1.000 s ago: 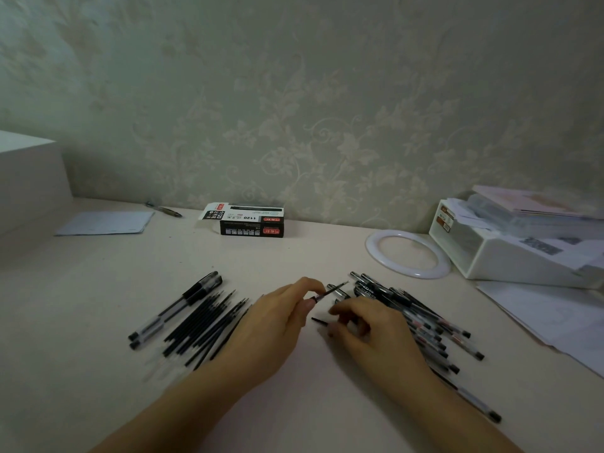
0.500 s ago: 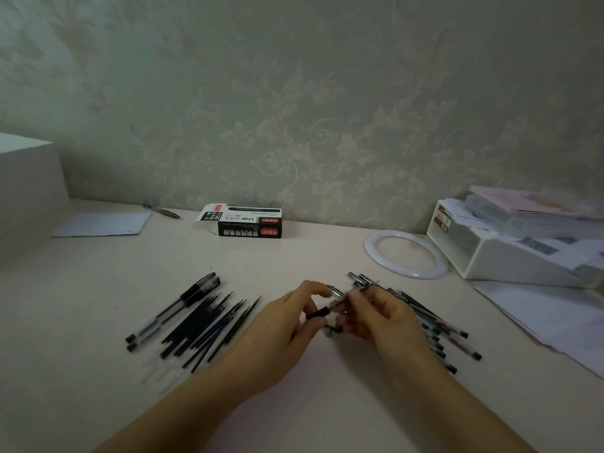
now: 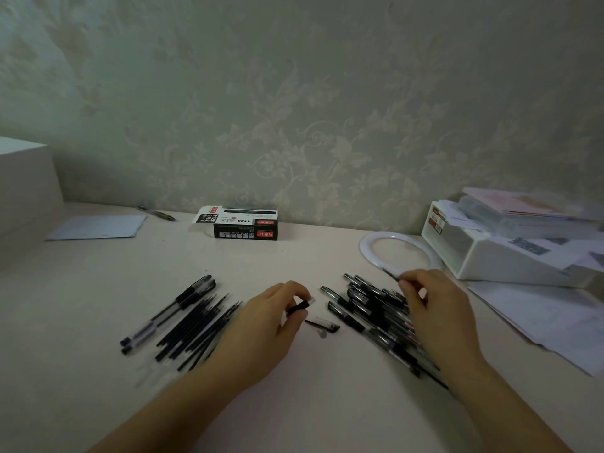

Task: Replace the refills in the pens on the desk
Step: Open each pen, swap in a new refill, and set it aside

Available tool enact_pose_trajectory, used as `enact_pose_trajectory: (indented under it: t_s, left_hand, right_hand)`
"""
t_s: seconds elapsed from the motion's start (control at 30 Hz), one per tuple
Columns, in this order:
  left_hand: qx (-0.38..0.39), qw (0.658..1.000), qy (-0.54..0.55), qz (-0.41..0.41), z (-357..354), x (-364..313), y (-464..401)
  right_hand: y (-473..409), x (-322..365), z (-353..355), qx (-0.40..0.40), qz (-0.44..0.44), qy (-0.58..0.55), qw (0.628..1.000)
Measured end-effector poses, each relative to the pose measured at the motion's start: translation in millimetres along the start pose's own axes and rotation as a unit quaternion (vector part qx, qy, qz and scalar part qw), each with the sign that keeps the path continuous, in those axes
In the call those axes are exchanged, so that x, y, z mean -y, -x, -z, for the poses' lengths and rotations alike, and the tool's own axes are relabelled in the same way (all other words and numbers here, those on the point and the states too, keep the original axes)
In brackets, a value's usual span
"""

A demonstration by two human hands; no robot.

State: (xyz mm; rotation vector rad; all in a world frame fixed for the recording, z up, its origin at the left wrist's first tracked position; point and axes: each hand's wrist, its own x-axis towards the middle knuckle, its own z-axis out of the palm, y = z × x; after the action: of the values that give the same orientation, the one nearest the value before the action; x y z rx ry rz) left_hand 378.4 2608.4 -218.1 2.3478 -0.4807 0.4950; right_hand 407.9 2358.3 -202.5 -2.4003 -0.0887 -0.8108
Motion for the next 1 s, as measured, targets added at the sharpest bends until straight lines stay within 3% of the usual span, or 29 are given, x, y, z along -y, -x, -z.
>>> enact_pose_trajectory:
  t_s: [0.1,0.23,0.33,0.63,0.83,1.0]
  left_hand:
    - [-0.023,0.998,-0.043,0.036,3.0,3.6,-0.2]
    - [-0.058,0.981,-0.123,0.140,11.1,10.6,-0.4]
    - [-0.036,0.965,-0.174,0.191,17.0,12.2,0.7]
    - [0.041,0.936,-0.261,0.234,28.6,5.7,5.2]
    - [0.075,0.917,-0.305,0.247,43.5,9.6,3.9]
    - [0.067,0.909,-0.329,0.246,37.8,11.7,3.6]
  right_hand:
    - [1.6,-8.0,-0.8,0.028,-0.001,0.110,0.994]
    - [2.3,-8.7,-0.3,0.041,-0.019,0.154,0.987]
    - [2.5,-9.0,-1.3,0.062,-0.032,0.177,0.982]
    - [2.6,-5.2,-2.6,0.063,-0.022,0.147,0.987]
    - [9.6,15.2,-6.0,0.022,0.067,0.061,0.996]
    - [21.1,30.3,-16.5,0.043,0.131,0.023,0.990]
